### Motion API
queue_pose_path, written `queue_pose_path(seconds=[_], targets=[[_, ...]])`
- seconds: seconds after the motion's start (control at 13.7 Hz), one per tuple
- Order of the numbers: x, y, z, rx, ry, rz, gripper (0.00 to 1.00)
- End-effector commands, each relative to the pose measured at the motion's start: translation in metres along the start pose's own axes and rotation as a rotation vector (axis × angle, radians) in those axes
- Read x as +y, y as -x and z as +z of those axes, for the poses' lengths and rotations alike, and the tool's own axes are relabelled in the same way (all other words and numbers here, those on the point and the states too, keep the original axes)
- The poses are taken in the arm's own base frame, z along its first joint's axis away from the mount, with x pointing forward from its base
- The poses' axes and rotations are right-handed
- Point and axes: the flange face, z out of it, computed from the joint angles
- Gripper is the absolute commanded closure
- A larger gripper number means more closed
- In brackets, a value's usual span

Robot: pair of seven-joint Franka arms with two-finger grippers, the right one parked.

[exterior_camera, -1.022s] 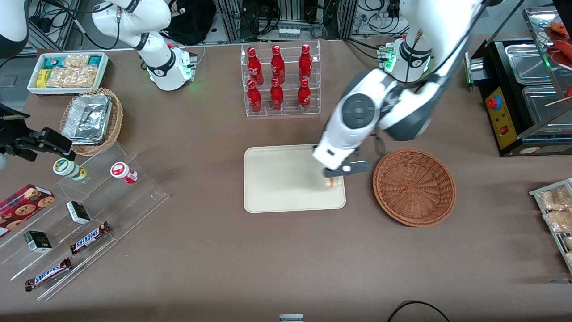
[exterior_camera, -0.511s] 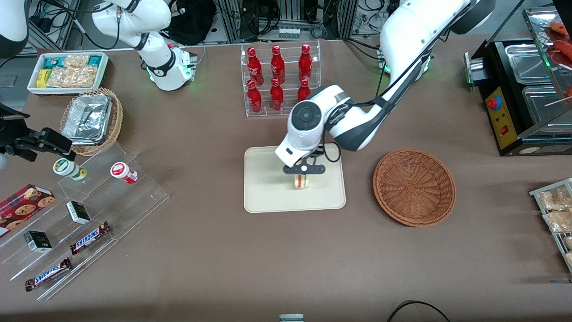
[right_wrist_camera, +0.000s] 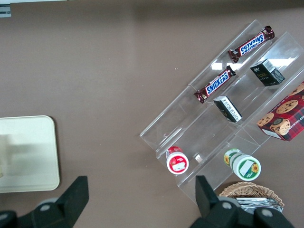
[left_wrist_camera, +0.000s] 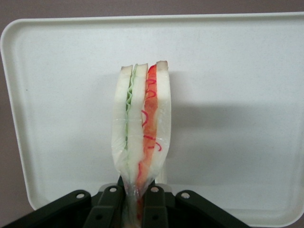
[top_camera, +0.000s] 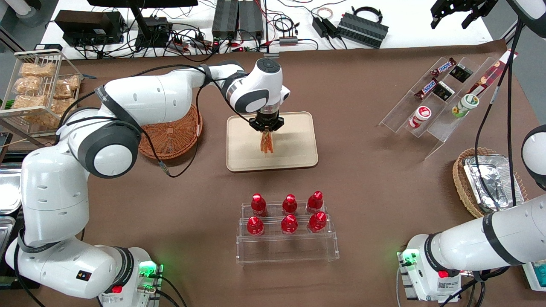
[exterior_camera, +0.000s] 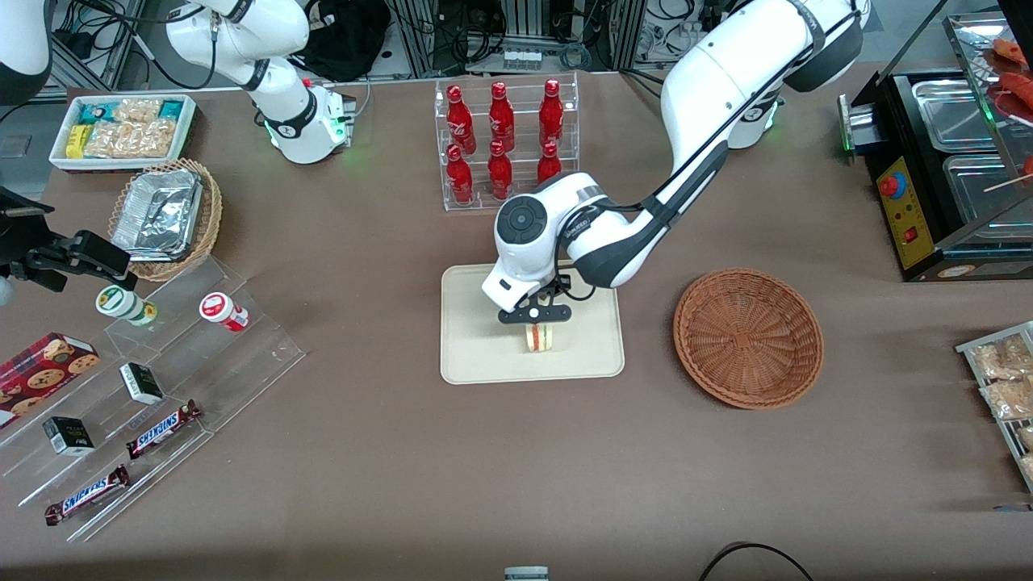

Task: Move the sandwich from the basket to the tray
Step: 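Set the sandwich upright on the tray and open the left gripper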

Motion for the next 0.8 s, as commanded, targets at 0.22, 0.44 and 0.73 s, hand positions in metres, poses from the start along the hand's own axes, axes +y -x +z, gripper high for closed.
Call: queue_pose_path(seconds=[0.22,0.44,0.73], targets=[[0.014,0.000,0.012,0.010,-0.010,-0.014,0.89],[0.024,0.005,0.026,0.016,-0.006,-0.002,0.85],[0.022,0.001,0.029,0.026,-0.011,-0.016,0.01]])
